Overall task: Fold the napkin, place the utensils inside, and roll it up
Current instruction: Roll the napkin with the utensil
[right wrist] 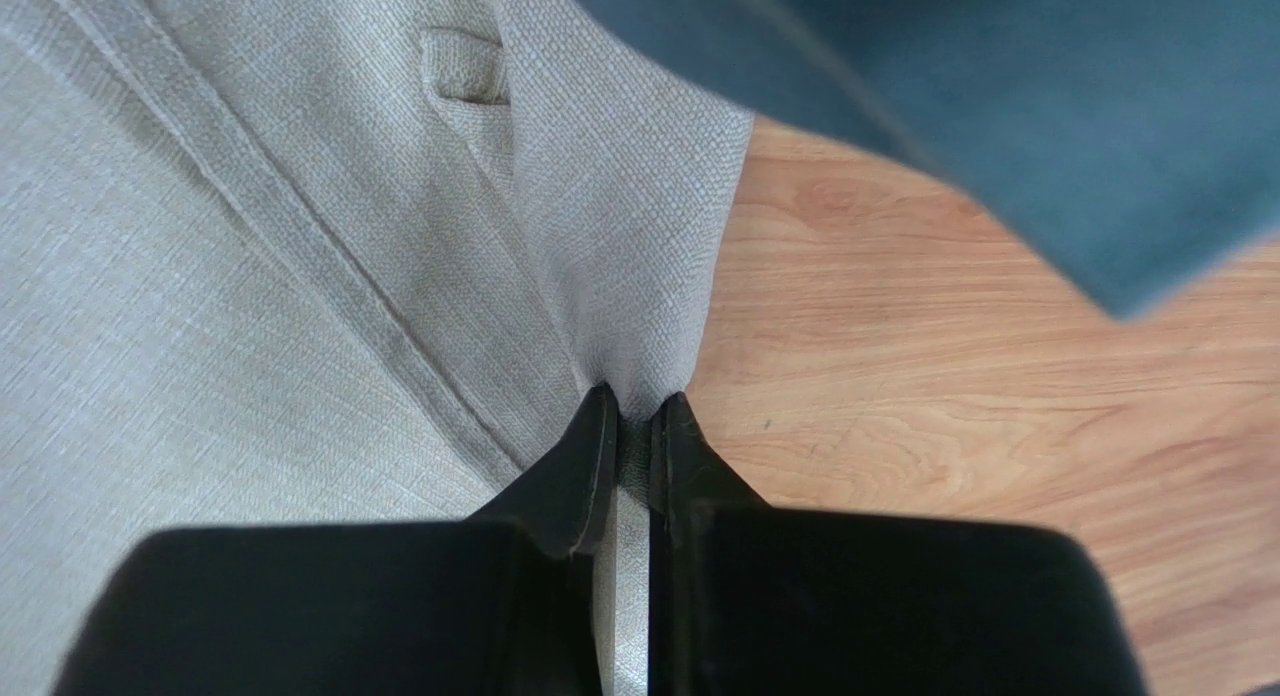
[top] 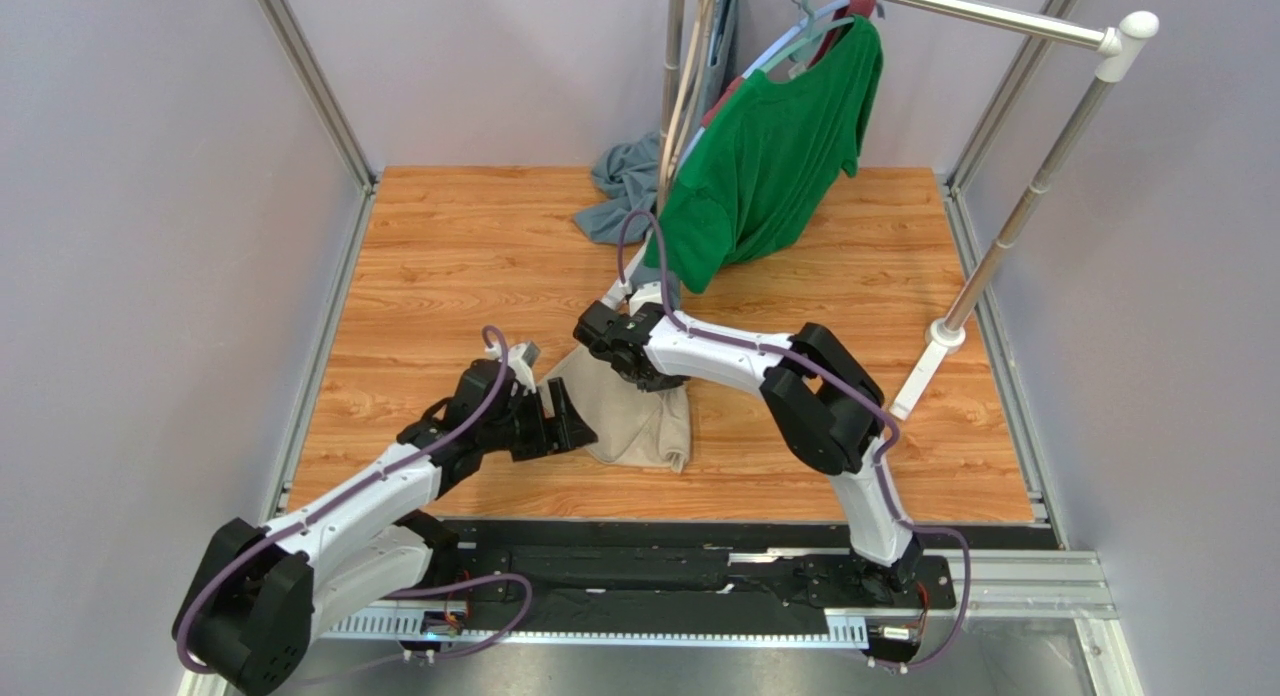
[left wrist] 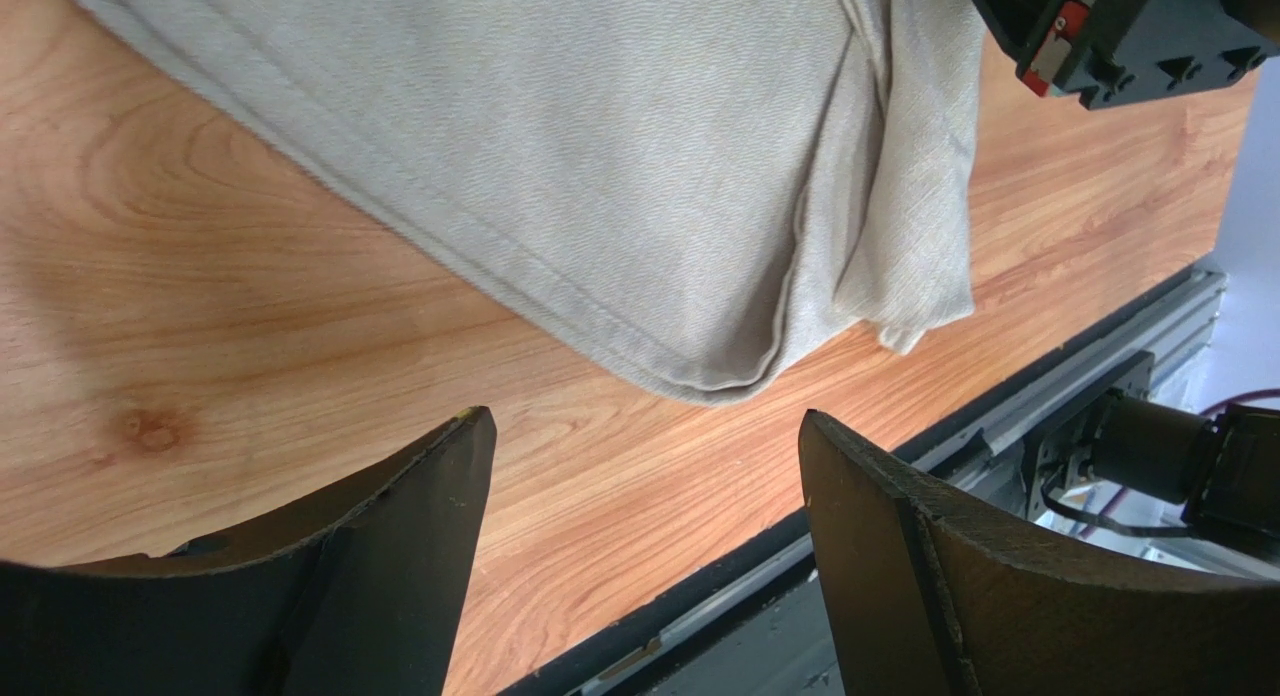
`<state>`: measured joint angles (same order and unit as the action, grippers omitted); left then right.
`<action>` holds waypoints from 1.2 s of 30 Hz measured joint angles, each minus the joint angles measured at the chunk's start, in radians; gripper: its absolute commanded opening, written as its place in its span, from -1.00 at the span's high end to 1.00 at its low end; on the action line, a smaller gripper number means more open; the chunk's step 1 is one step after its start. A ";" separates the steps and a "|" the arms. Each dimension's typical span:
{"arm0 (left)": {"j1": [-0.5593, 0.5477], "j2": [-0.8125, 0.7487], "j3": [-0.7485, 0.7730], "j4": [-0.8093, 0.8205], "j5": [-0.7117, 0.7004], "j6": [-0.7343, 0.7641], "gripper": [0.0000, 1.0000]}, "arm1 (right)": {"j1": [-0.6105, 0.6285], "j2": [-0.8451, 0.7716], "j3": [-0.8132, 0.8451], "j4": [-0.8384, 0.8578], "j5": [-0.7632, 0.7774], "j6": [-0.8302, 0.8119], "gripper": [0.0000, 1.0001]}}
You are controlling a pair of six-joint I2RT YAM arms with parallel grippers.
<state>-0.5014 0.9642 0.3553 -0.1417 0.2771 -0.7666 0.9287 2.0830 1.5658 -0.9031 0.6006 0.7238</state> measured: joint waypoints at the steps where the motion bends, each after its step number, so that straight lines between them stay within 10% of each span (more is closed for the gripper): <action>1: 0.003 -0.006 0.000 -0.010 -0.003 0.005 -0.66 | 0.003 0.021 0.023 -0.026 0.018 0.001 1.00; 18: 0.019 -0.176 -0.013 -0.121 0.008 0.048 -0.66 | 0.101 0.419 0.610 -0.422 0.245 0.062 1.00; 36: 0.019 -0.442 -0.031 -0.260 0.008 0.027 -0.67 | 0.111 0.359 0.552 -0.415 0.087 0.071 0.27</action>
<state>-0.4820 0.5220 0.3248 -0.4019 0.2852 -0.7395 1.0393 2.4416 2.1181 -1.3178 0.6880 0.7948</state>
